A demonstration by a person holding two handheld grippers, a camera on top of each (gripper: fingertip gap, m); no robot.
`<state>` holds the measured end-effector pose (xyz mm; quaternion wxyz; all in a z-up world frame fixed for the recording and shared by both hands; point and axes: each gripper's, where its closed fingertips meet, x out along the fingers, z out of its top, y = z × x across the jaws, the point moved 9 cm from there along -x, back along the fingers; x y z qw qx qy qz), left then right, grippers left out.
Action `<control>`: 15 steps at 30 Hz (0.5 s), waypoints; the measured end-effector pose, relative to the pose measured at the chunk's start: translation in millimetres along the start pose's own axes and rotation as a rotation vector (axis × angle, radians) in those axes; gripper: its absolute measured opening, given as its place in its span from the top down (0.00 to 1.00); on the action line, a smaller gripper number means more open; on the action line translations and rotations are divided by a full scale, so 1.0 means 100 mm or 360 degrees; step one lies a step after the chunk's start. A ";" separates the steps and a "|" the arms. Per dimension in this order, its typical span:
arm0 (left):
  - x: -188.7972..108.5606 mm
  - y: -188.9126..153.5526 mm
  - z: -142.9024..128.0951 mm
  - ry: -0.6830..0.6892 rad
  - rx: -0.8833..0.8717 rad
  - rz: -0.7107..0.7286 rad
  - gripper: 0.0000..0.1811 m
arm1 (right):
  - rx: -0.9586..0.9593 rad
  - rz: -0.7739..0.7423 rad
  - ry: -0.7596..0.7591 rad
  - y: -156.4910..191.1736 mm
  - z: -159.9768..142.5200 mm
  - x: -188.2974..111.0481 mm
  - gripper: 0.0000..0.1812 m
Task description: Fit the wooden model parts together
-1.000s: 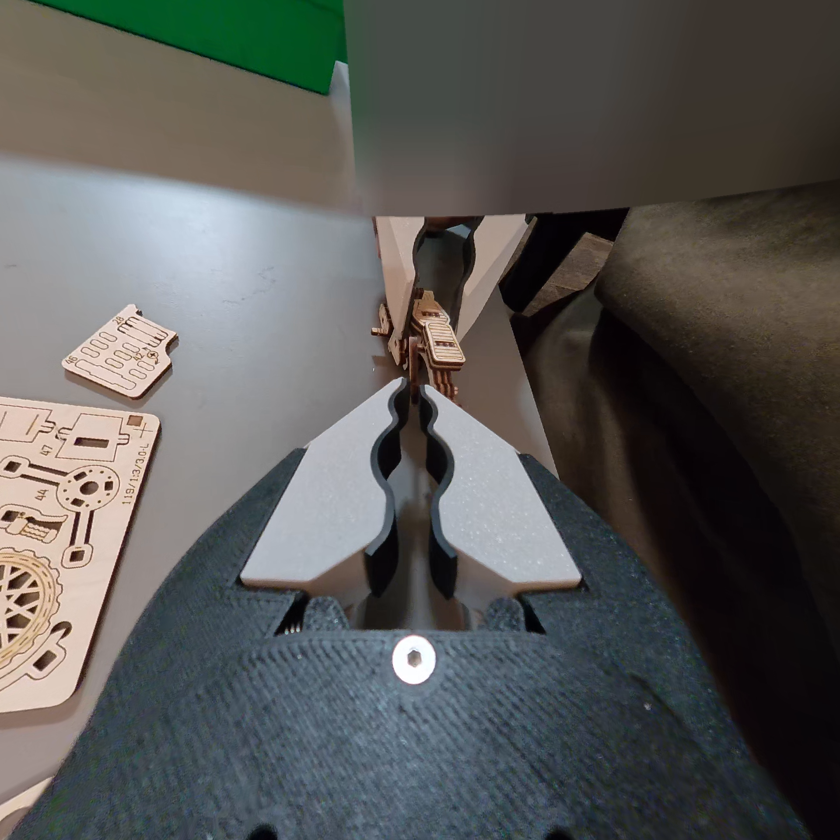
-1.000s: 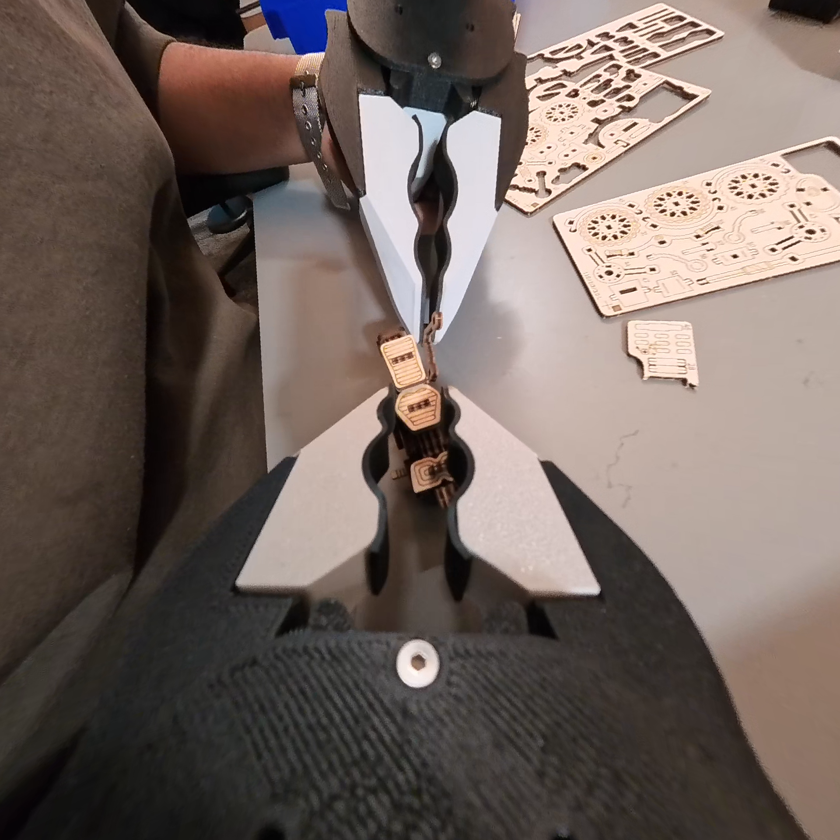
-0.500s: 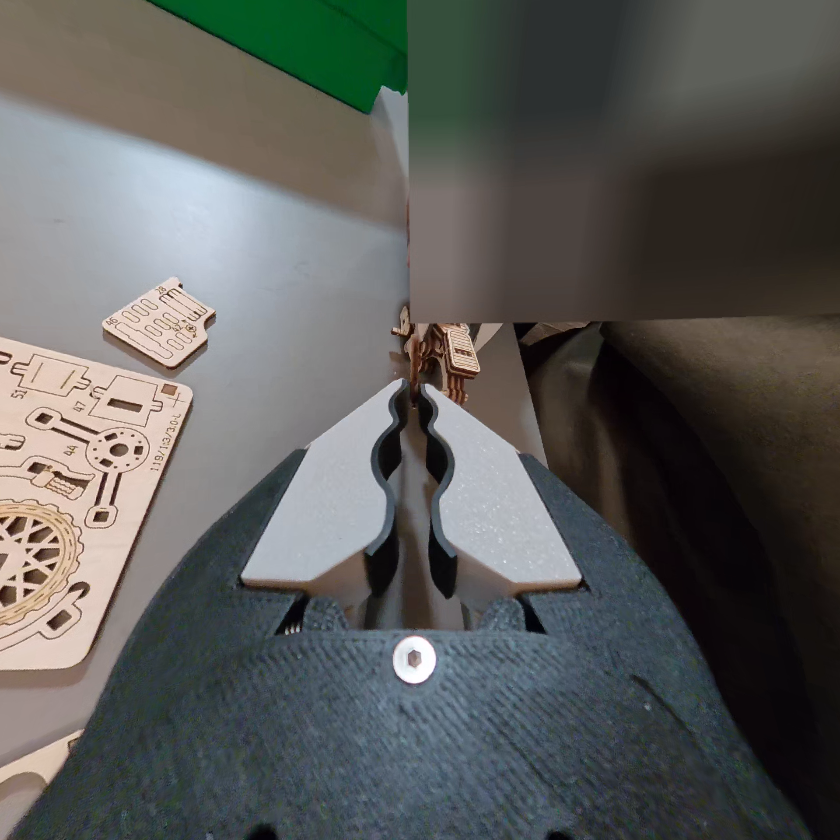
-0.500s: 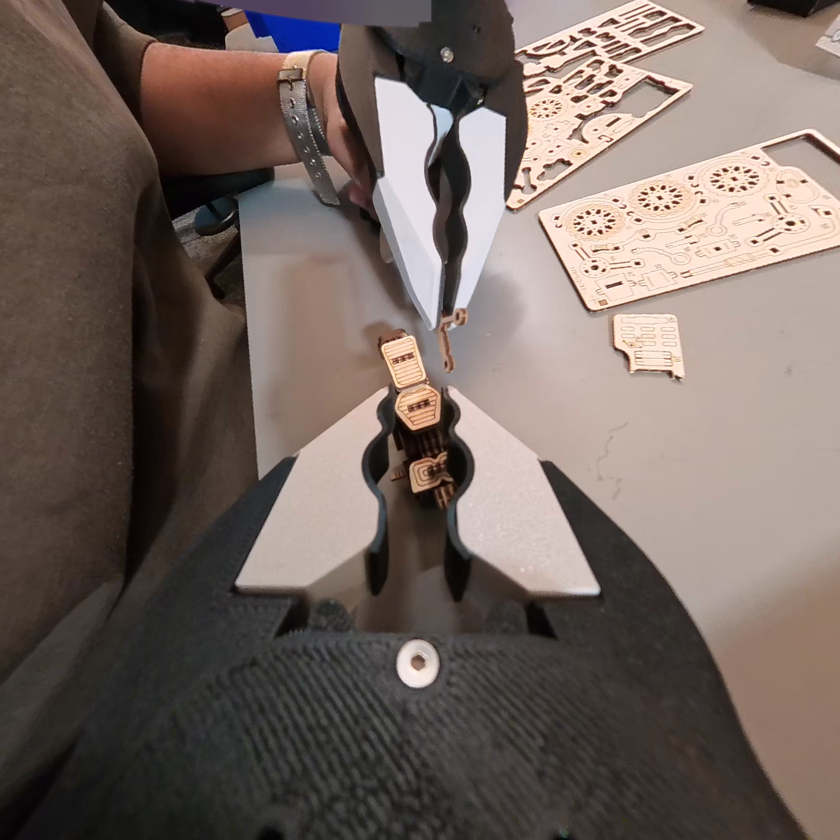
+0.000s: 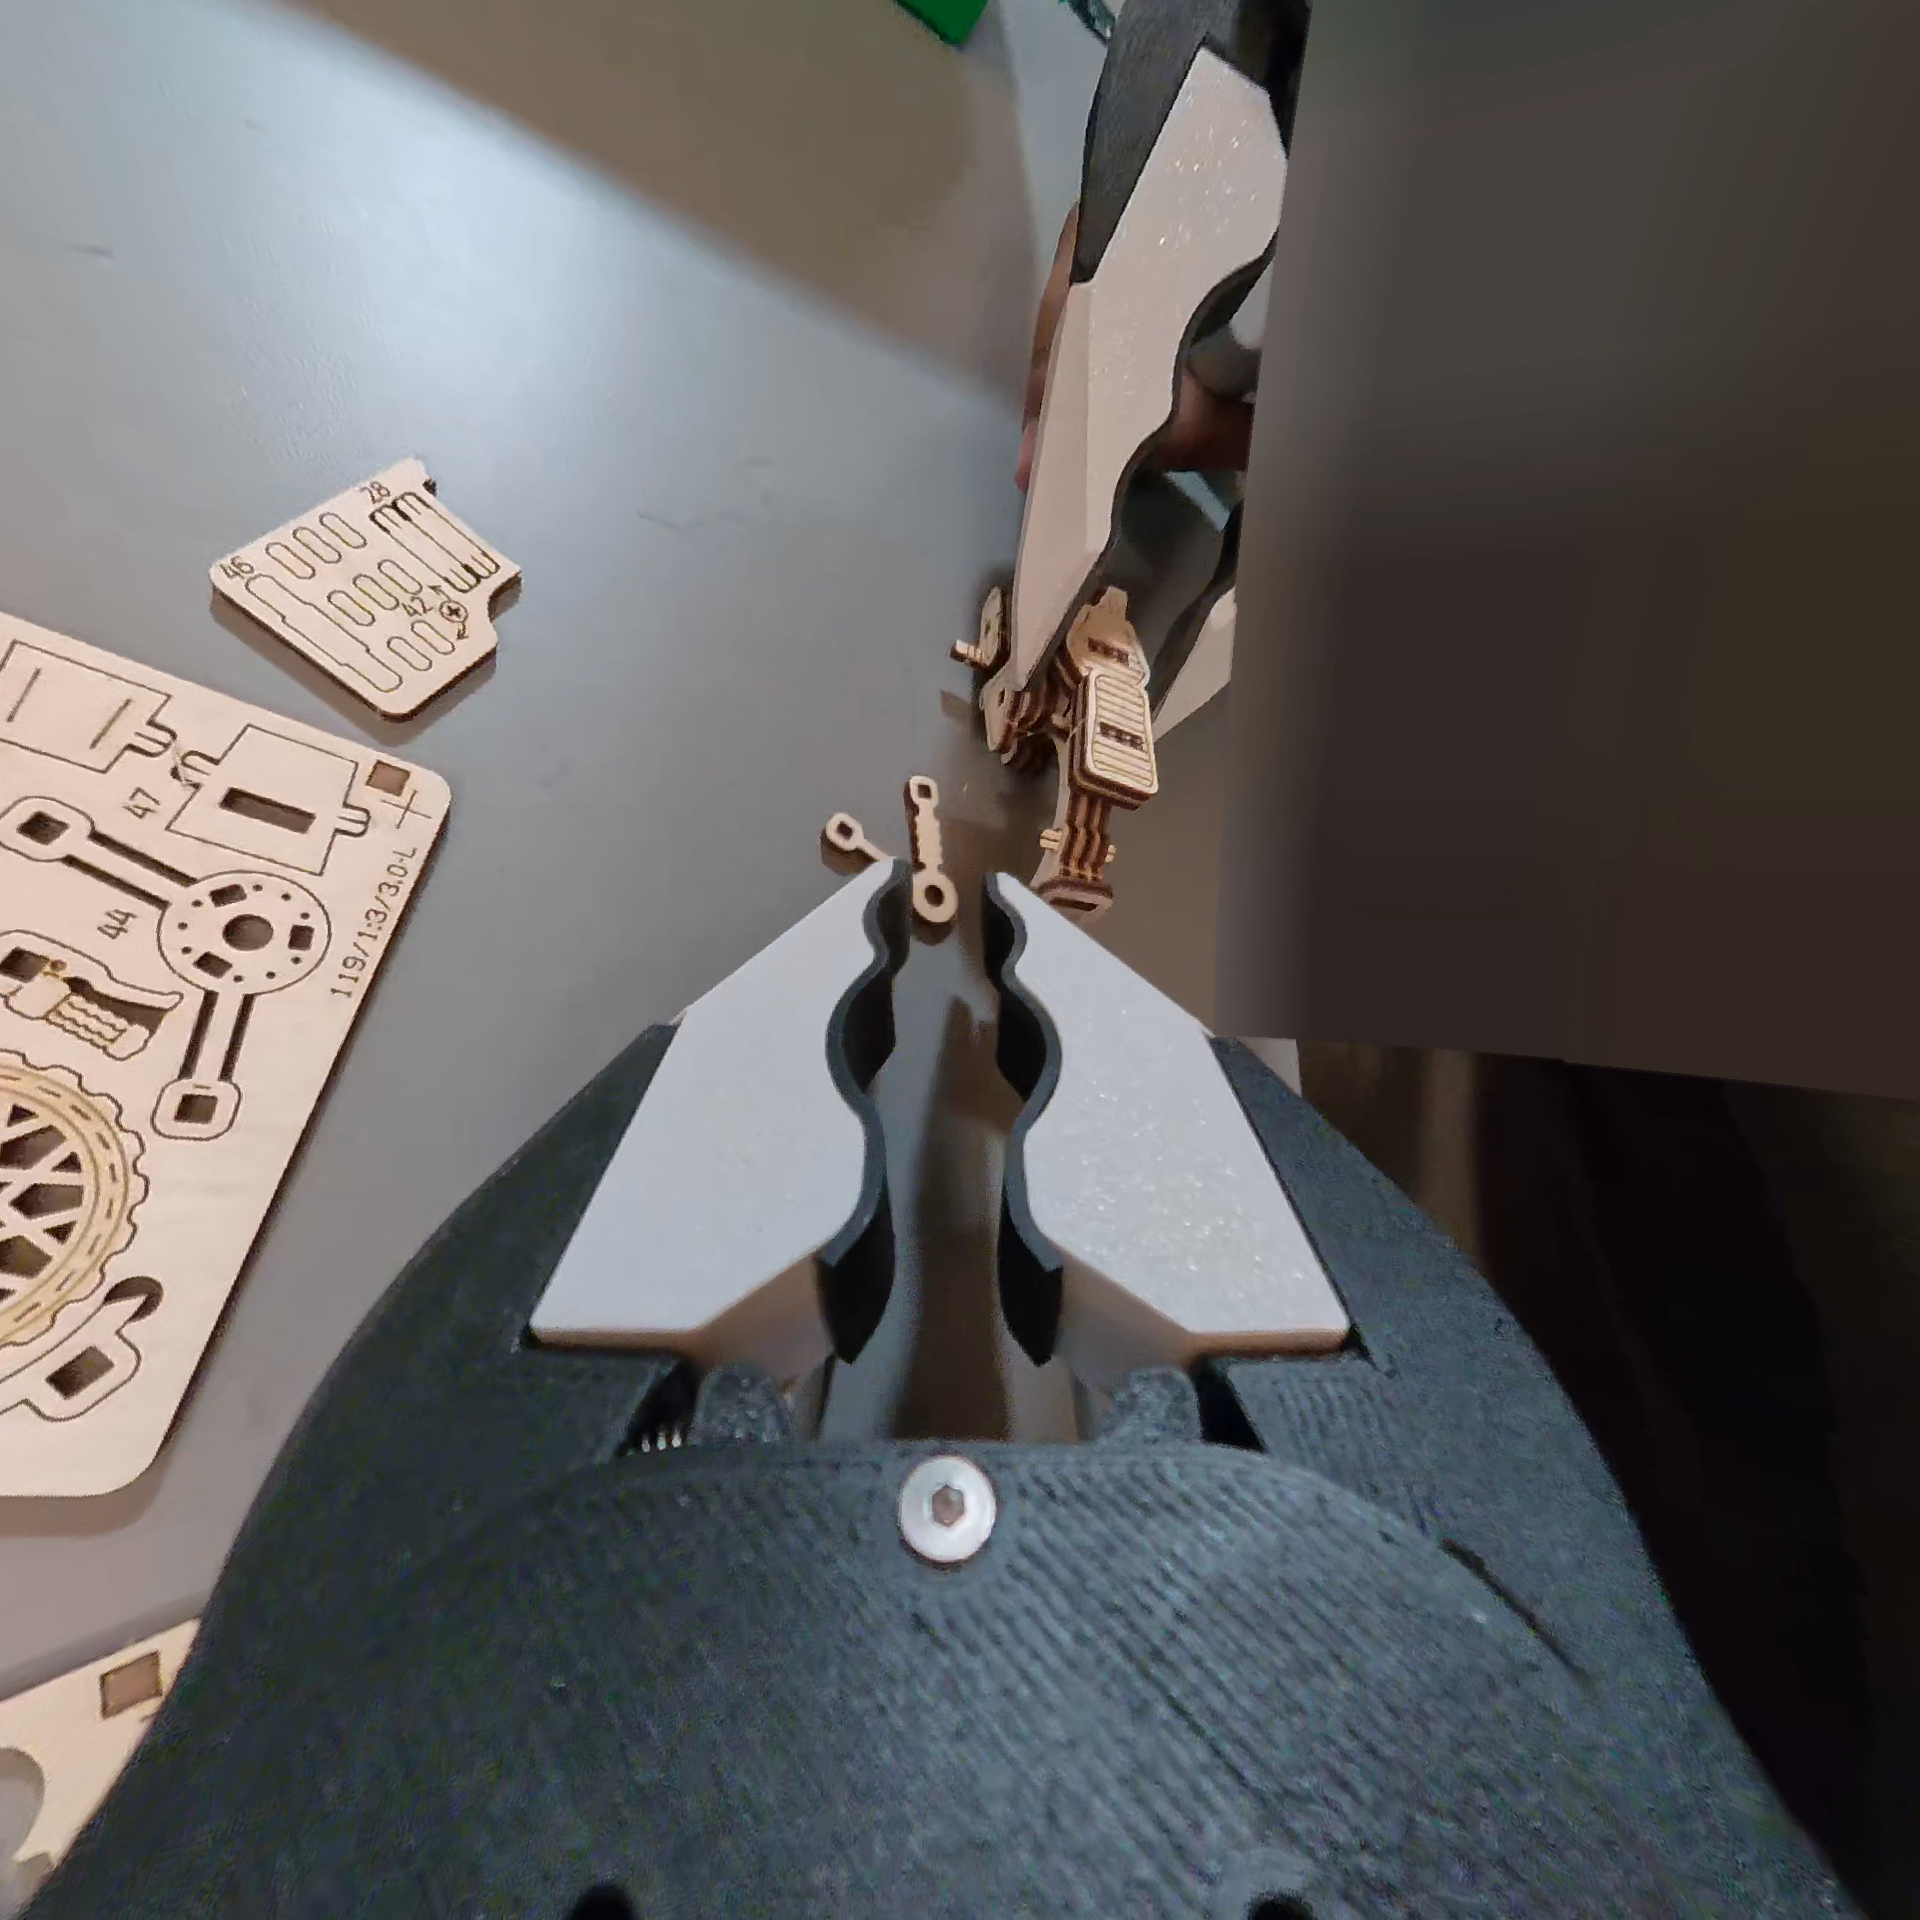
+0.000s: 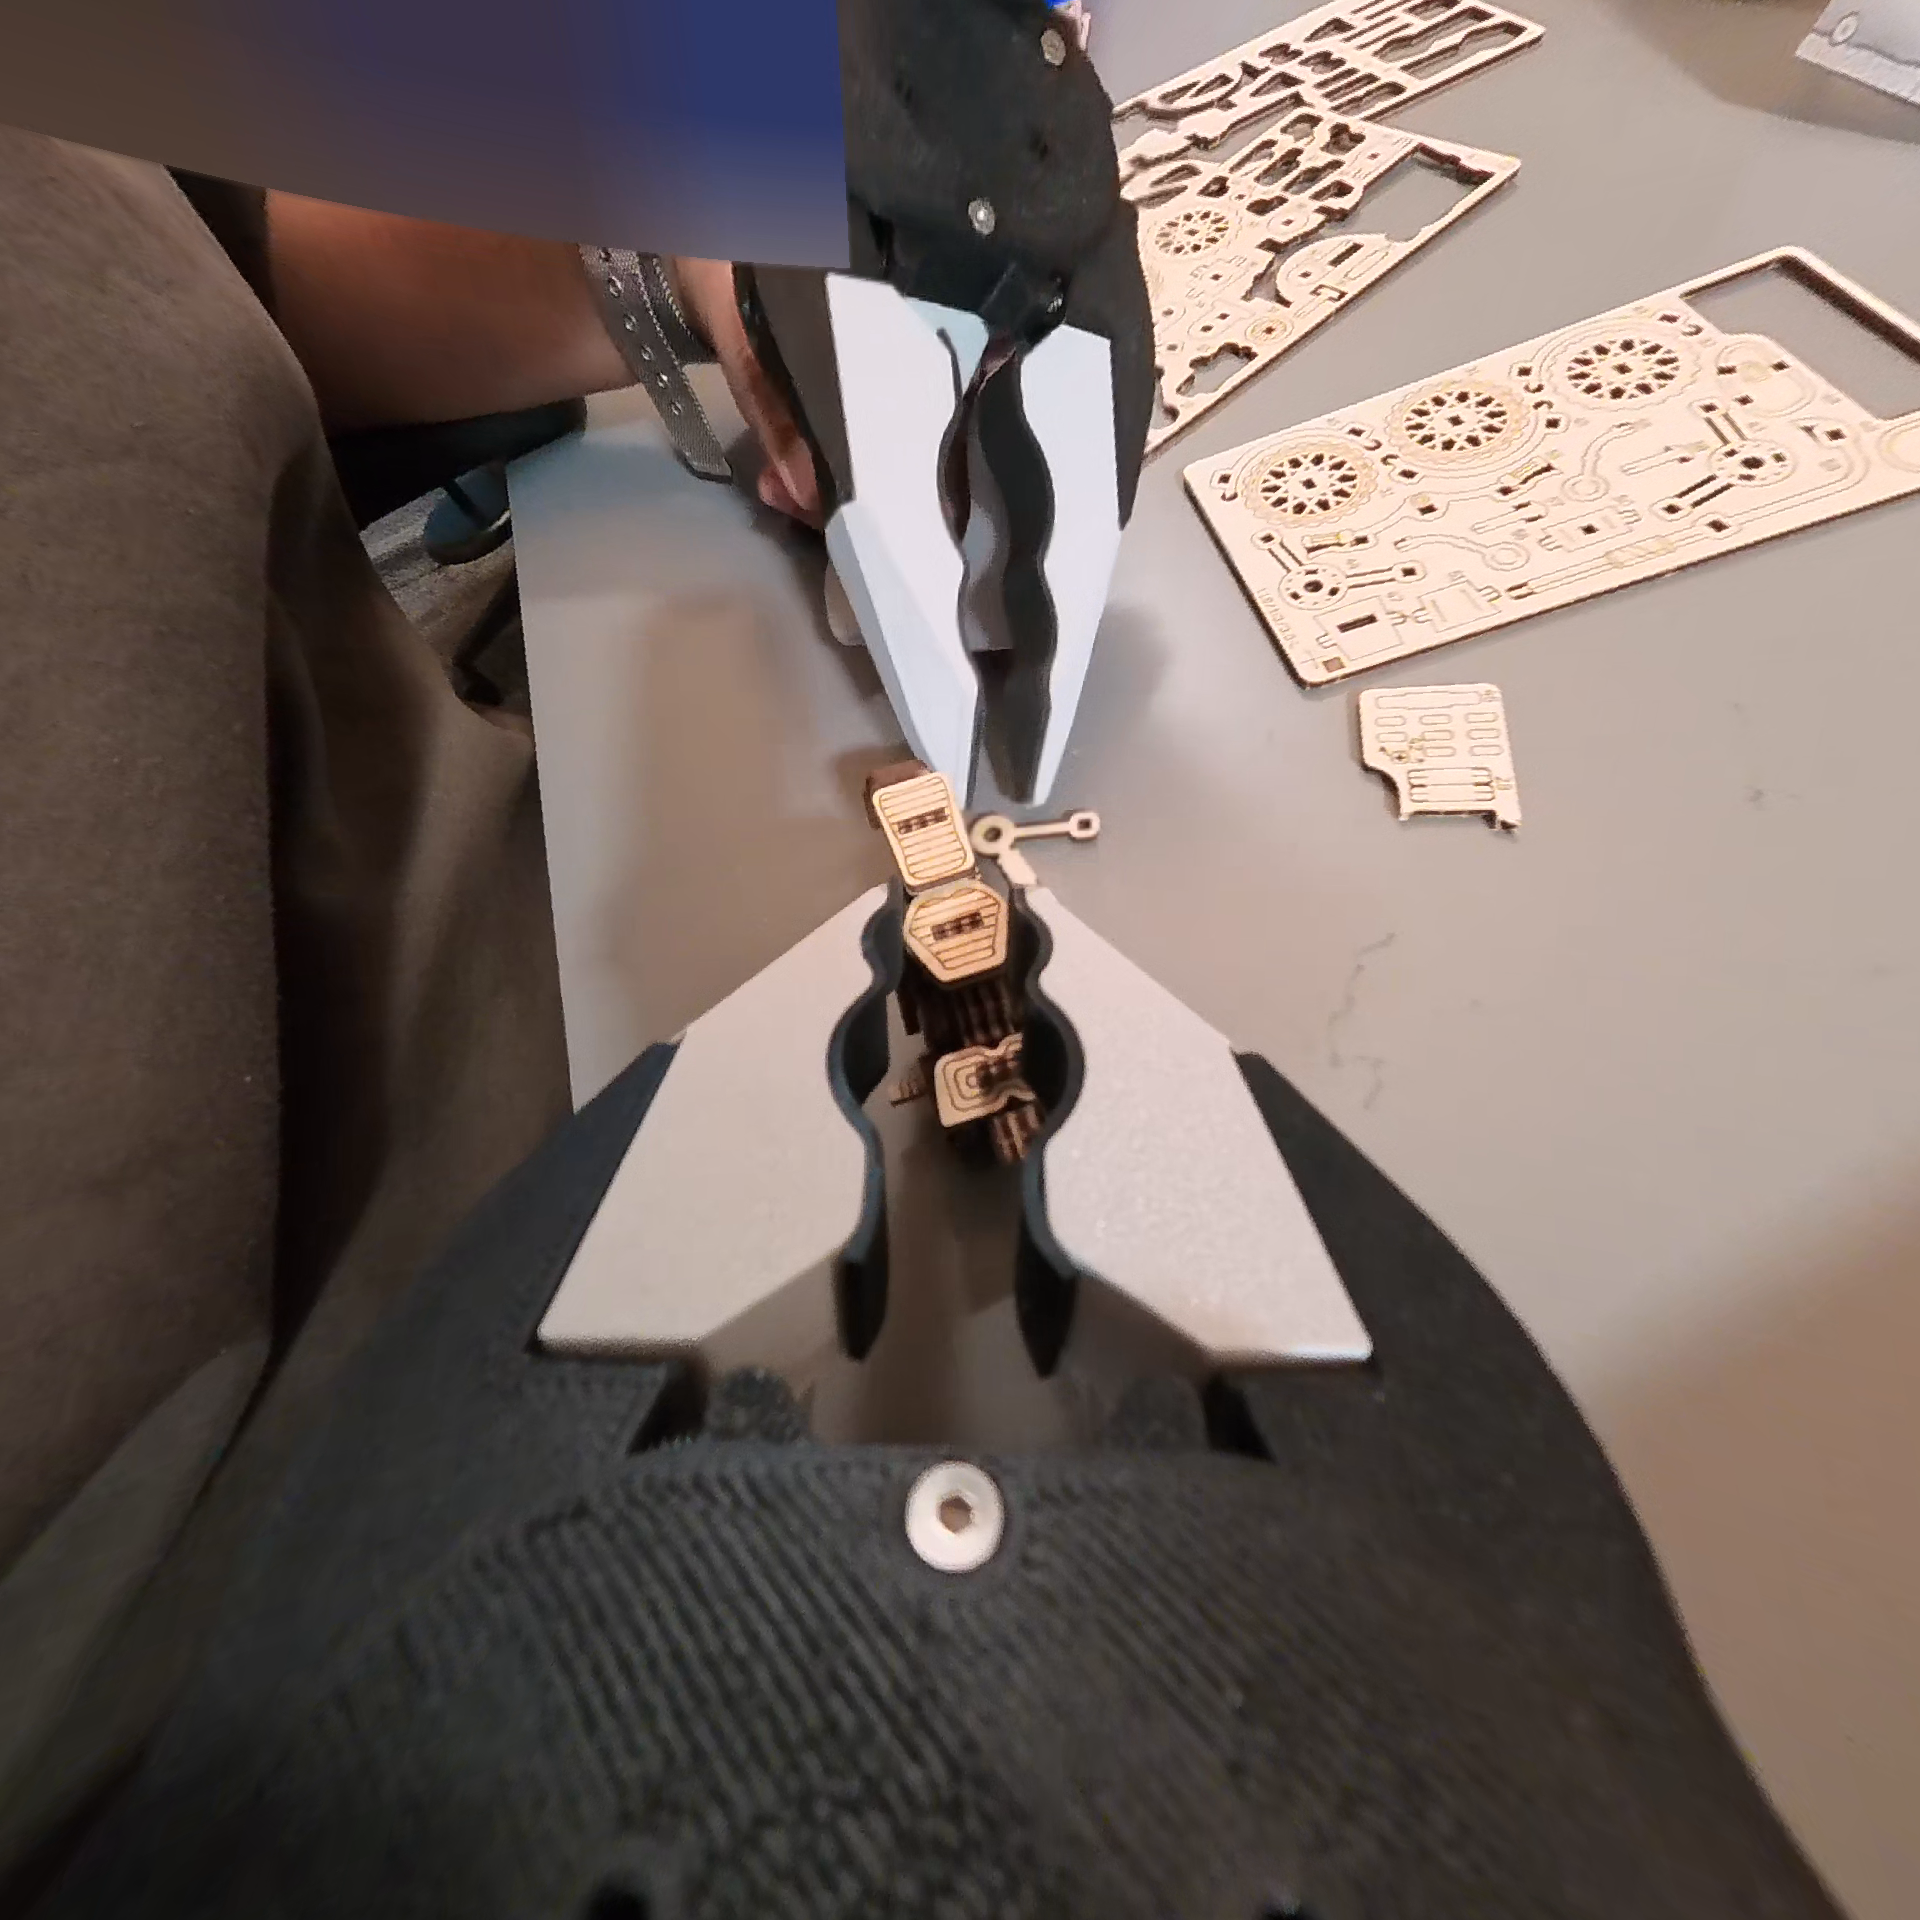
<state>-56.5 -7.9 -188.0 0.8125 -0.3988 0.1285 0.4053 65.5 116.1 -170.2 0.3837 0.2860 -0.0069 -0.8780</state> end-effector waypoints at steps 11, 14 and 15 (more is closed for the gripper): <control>0.01 -0.06 -0.02 0.0085 -0.0029 0.0126 0.90 | 0.0017 0.0019 0.0015 -0.04 -0.03 -0.08 0.90; 0.04 -0.14 -0.02 0.0094 0.0010 0.0220 0.88 | 0.0011 0.0019 0.0039 -0.05 -0.06 -0.14 0.90; 0.05 -0.16 -0.03 0.0088 0.0020 0.0266 0.88 | -0.0007 0.0001 0.0051 -0.05 -0.06 -0.16 0.90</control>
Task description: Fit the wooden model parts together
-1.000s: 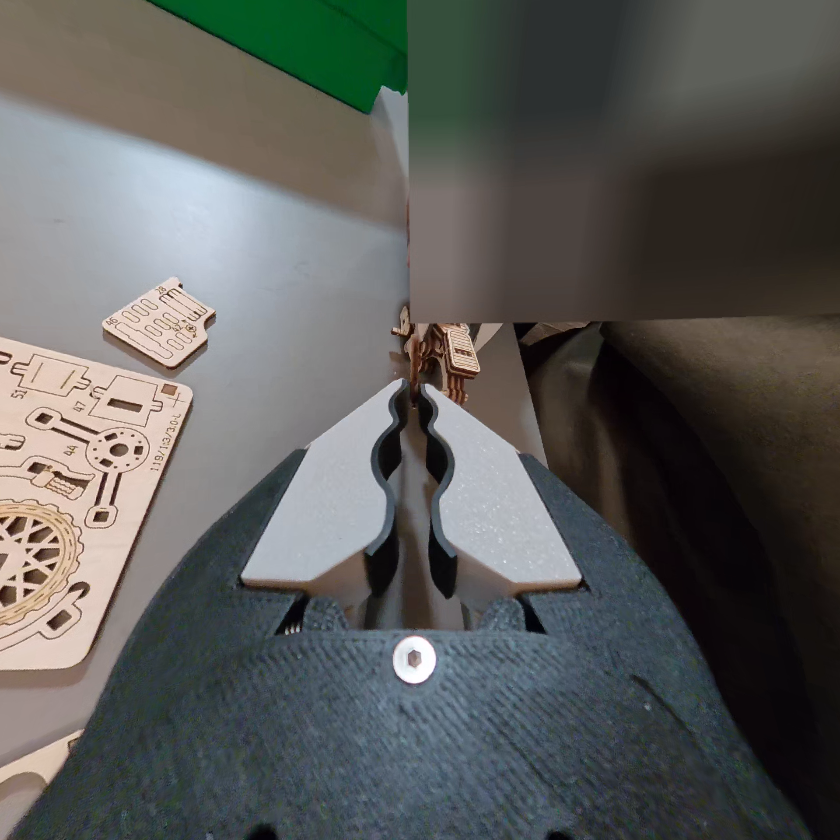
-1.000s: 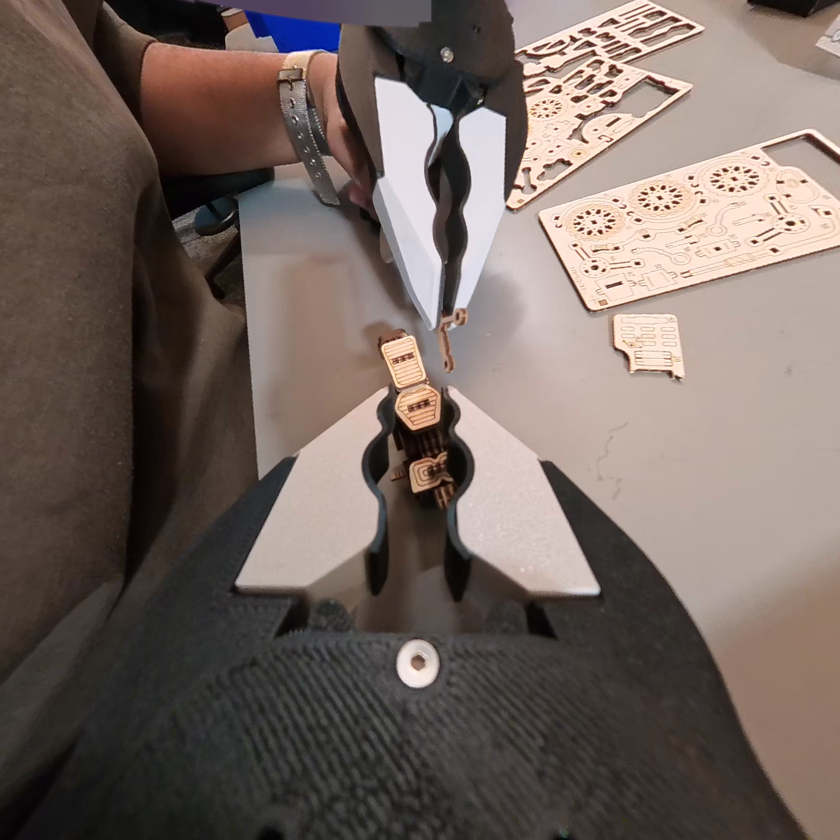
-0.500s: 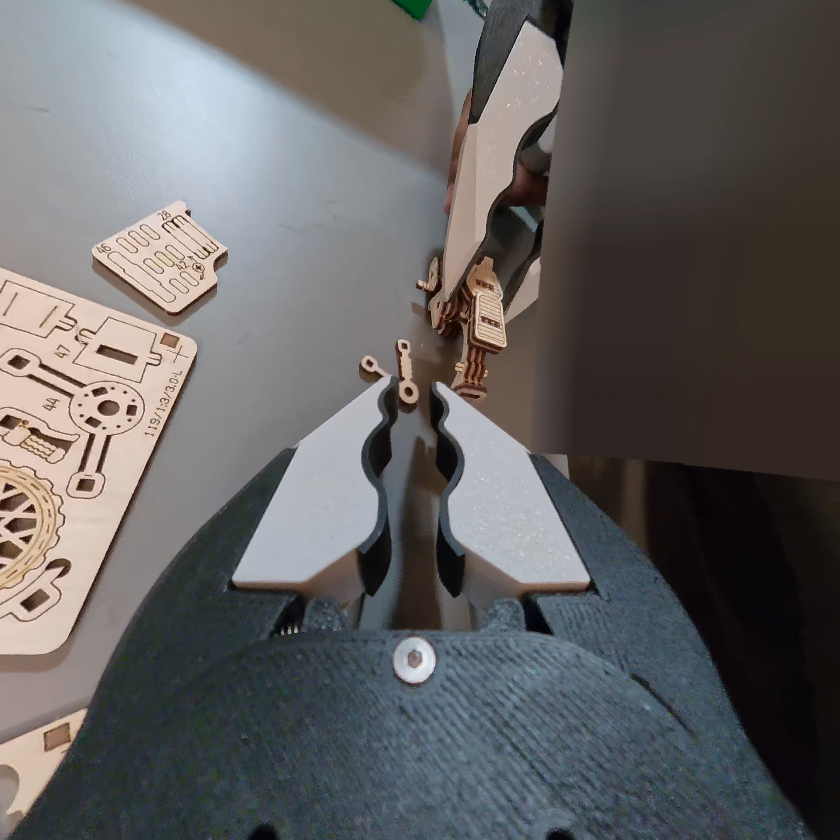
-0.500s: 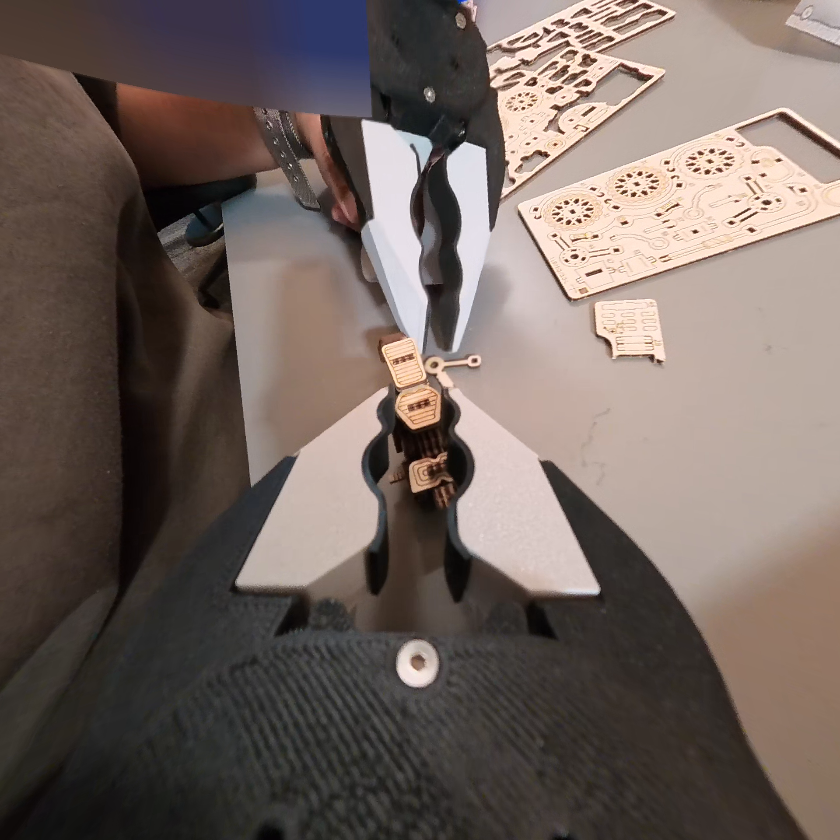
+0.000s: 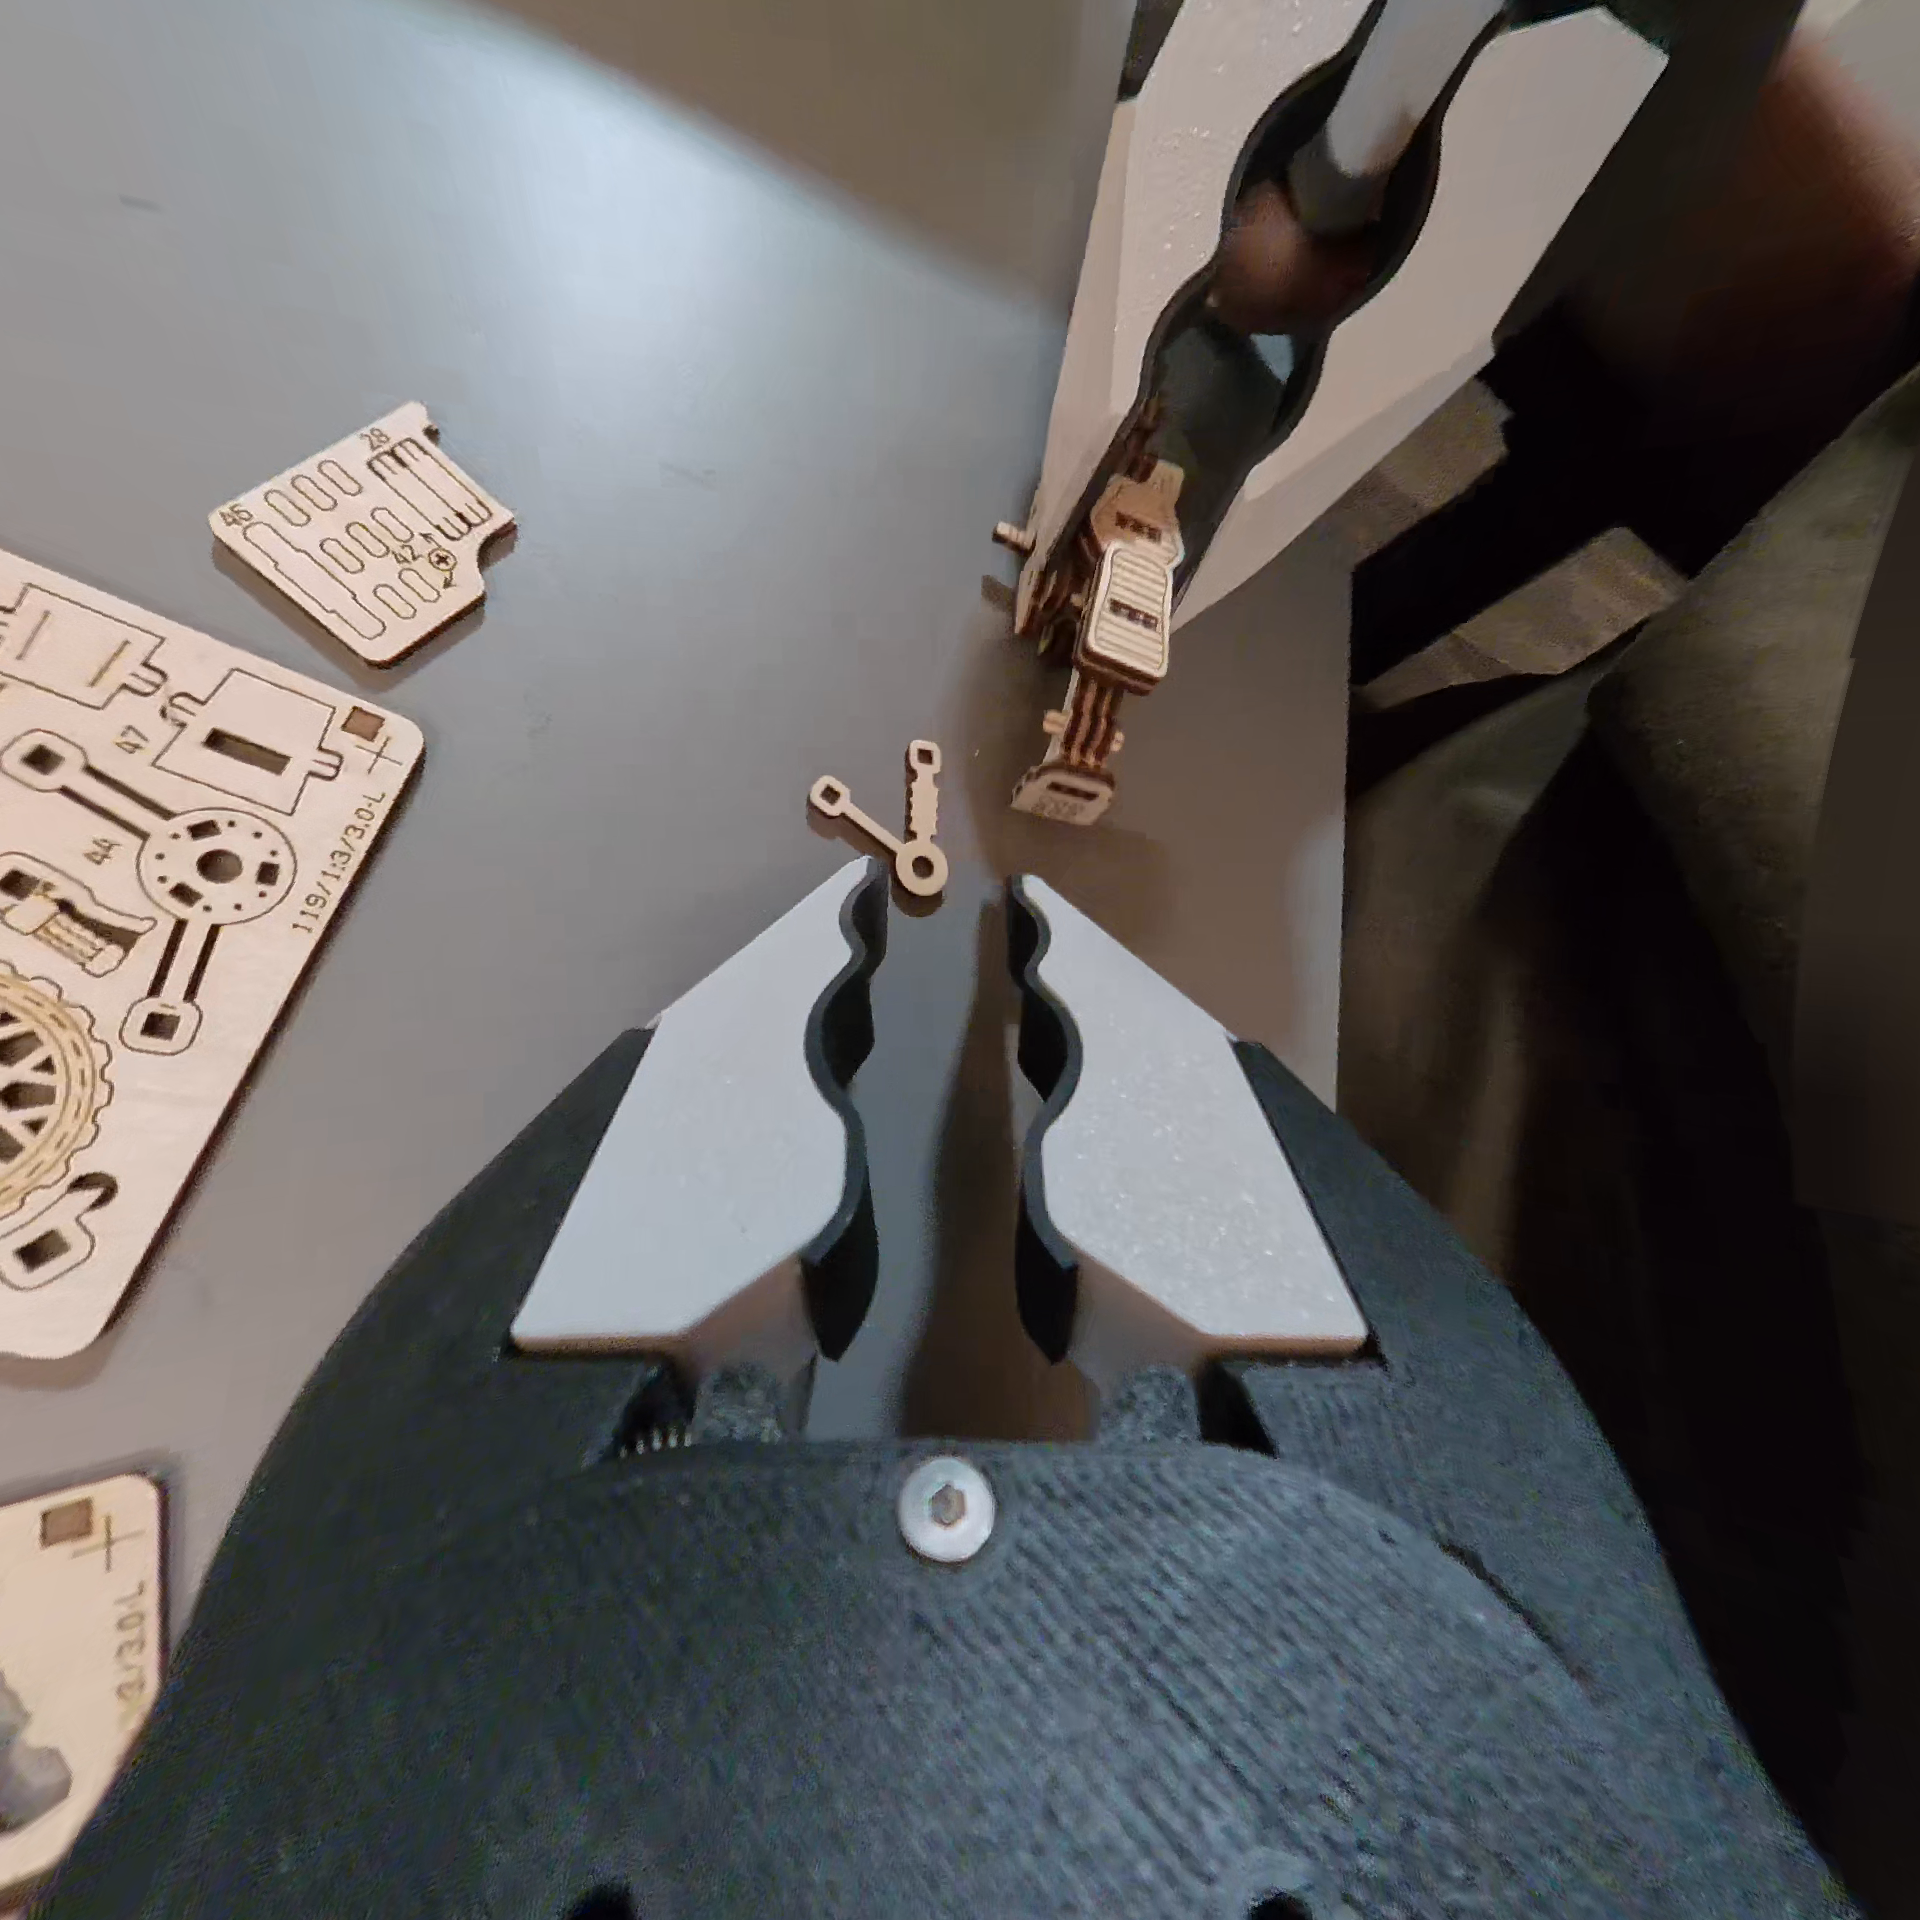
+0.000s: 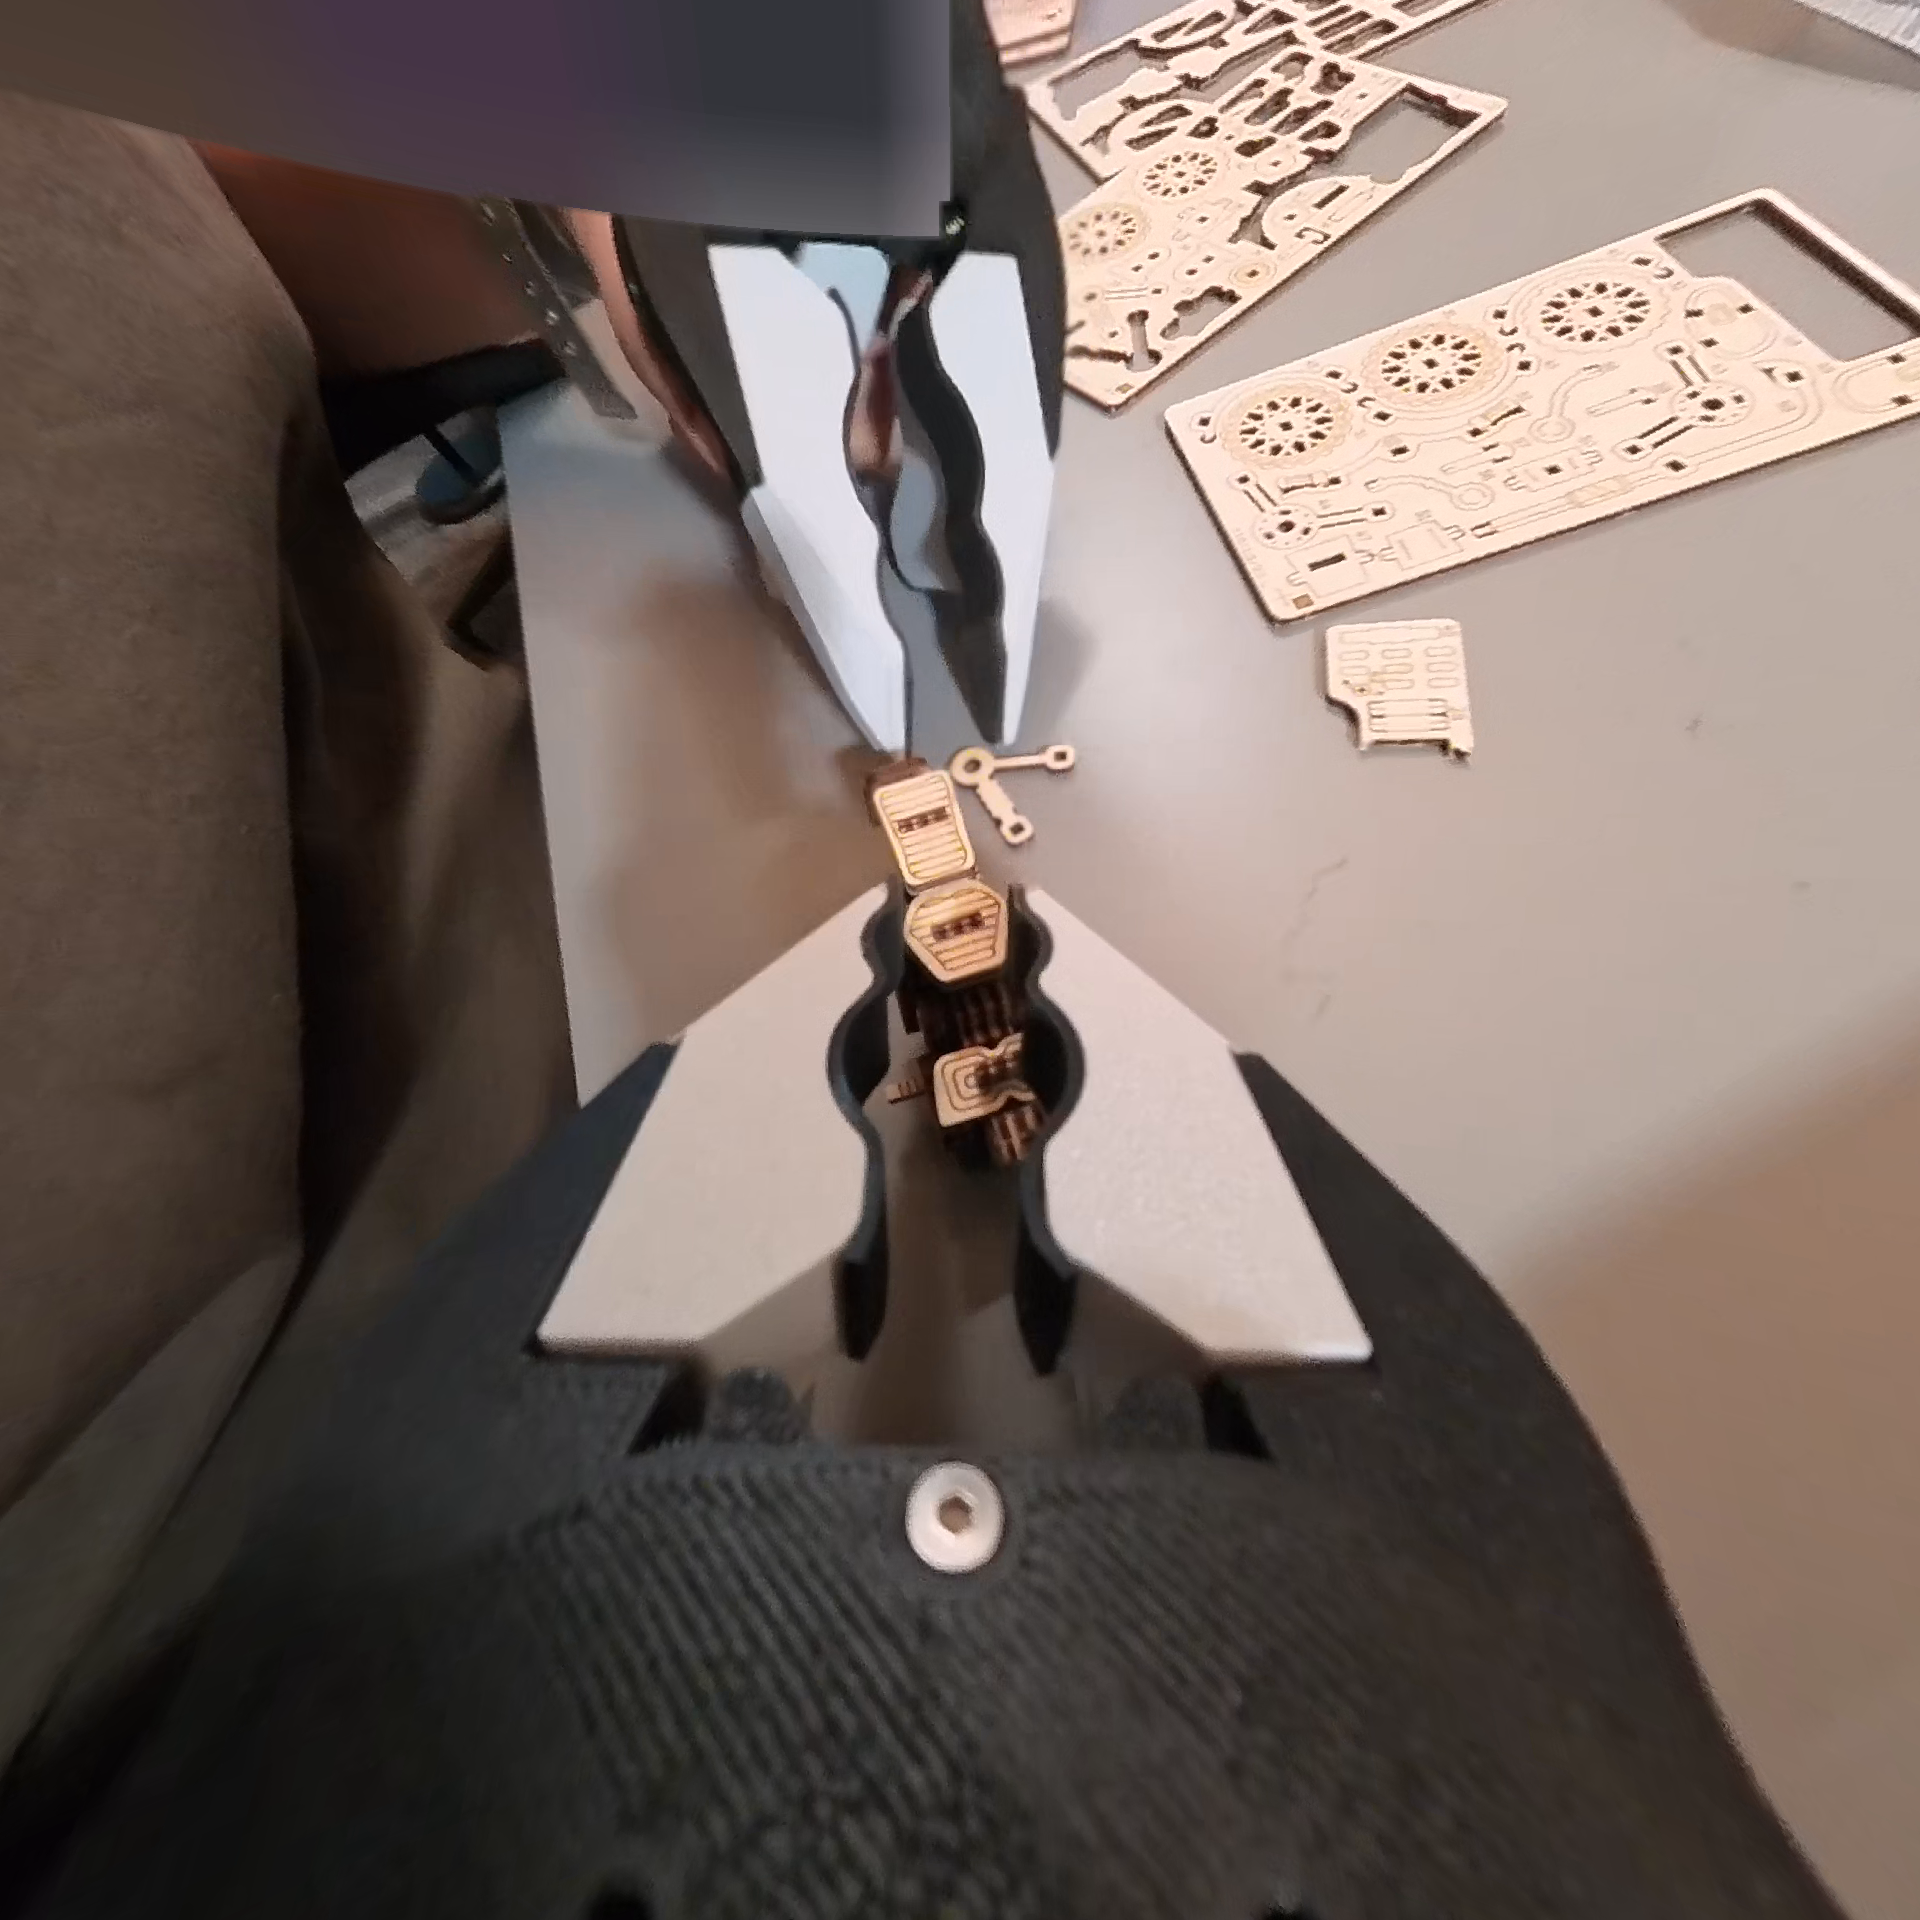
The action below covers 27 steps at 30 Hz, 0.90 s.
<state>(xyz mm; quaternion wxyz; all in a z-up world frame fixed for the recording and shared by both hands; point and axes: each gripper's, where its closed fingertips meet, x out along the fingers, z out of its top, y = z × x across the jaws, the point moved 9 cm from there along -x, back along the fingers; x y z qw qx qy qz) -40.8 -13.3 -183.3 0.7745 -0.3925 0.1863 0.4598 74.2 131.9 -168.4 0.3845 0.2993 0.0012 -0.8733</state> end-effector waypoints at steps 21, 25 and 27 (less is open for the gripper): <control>0.05 -0.14 -0.09 -0.0177 0.0037 0.0398 0.89 | -0.0228 -0.0073 0.0082 0.20 0.05 0.02 0.83; 0.08 -0.16 -0.08 -0.0156 0.0100 0.0495 0.91 | -0.0221 -0.0069 0.0056 0.20 0.06 0.00 0.82; 0.09 -0.16 -0.07 -0.0150 0.0112 0.0535 0.95 | -0.0218 -0.0065 0.0032 0.19 0.07 0.00 0.81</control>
